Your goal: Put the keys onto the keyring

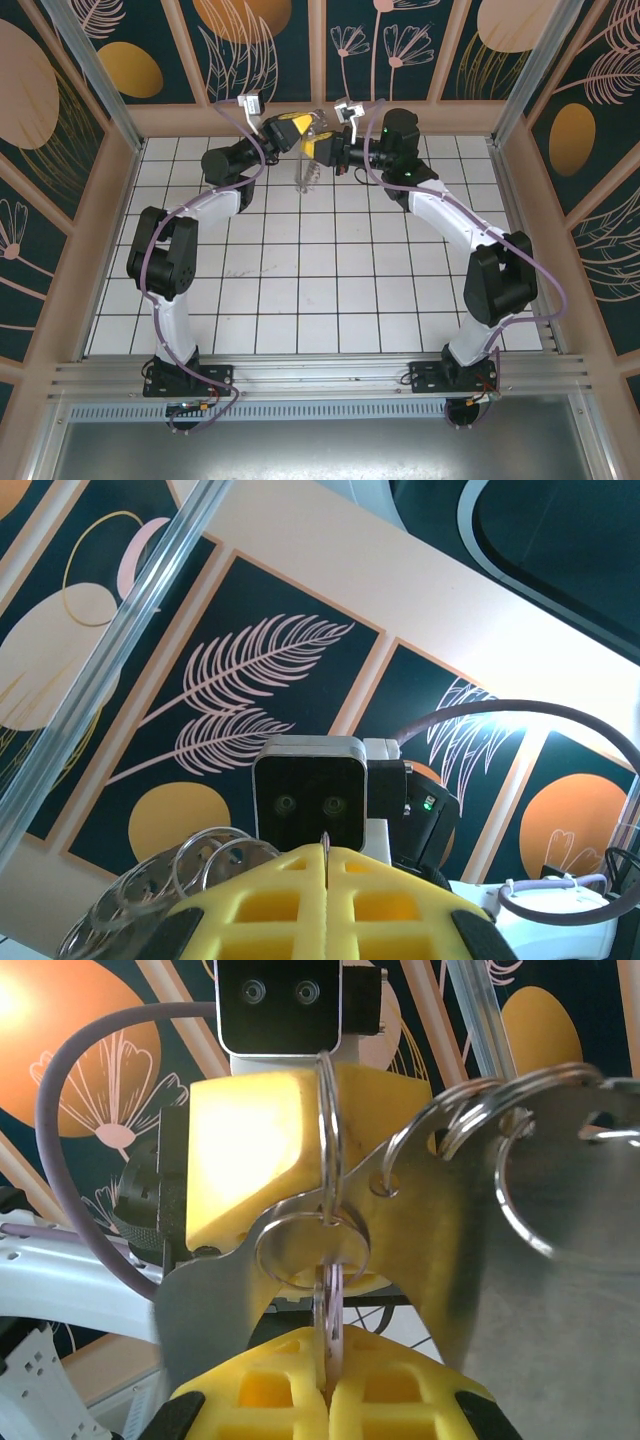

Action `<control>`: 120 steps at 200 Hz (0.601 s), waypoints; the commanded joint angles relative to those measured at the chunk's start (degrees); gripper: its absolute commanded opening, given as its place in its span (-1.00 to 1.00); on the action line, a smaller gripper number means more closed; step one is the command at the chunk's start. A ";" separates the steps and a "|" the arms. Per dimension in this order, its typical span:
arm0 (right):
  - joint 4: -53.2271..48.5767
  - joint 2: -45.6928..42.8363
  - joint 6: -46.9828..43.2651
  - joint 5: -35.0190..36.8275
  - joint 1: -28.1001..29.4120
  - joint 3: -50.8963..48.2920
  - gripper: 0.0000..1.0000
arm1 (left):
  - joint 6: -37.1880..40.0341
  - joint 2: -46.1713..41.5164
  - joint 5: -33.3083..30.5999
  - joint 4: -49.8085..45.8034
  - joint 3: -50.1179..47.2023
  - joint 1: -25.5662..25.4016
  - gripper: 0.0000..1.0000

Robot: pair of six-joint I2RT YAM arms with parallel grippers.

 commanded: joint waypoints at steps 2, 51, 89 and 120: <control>-4.40 0.22 -2.97 -1.55 1.37 1.60 -0.91 | 1.03 0.05 -0.29 4.02 2.12 -1.26 -1.00; -7.56 -7.19 -4.49 0.52 -1.23 -4.79 -0.20 | 1.31 0.14 -0.30 3.79 2.12 -1.26 -1.00; -8.02 -14.71 -5.07 1.67 -3.50 -11.98 -0.15 | 1.06 0.41 -0.26 4.17 2.30 -1.26 -1.00; -4.29 -19.19 -1.85 4.54 -6.00 -15.07 -0.15 | 0.92 0.59 -0.25 4.31 2.29 -1.26 -1.00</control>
